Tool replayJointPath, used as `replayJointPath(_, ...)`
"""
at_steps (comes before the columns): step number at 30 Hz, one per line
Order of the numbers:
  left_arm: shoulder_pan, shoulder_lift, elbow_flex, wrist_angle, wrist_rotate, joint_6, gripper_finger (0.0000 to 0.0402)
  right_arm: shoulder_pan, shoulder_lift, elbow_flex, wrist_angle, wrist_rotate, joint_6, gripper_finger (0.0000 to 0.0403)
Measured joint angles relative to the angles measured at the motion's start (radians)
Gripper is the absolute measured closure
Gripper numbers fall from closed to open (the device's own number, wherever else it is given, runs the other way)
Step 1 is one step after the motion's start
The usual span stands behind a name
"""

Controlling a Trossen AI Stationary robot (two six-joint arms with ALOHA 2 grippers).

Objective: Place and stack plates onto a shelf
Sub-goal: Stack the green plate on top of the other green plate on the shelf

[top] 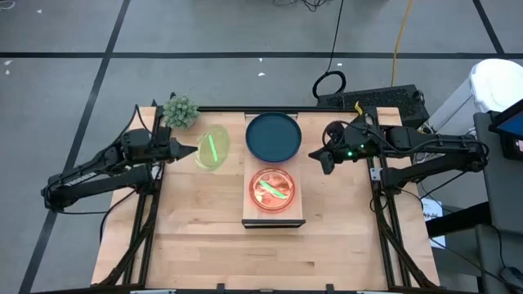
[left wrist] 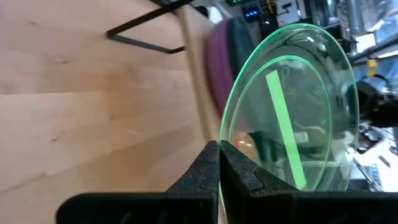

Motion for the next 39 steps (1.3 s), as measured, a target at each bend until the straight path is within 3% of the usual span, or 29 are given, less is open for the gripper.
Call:
replayJointPath(9, -0.046, 0.134, 0.147, 0.000, -0.040, 0.025, 0.0399, 0.046, 0.000, 0.000, 0.000, -0.001, -0.308, 0.0402)
replayJointPath(17, -0.137, 0.317, 0.308, 0.009, -0.071, 0.032, 0.0399, 0.067, -0.003, 0.000, 0.000, -0.001, -0.454, 0.0402)
replayJointPath(27, -0.351, 0.527, 0.491, -0.001, -0.246, -0.045, 0.0399, 0.072, -0.075, 0.000, -0.007, -0.001, -0.568, 0.0403)
replayJointPath(39, -0.582, 0.768, 0.534, 0.097, -0.489, -0.180, 0.0399, 0.072, -0.157, 0.000, -0.015, -0.001, -0.683, 0.0403)
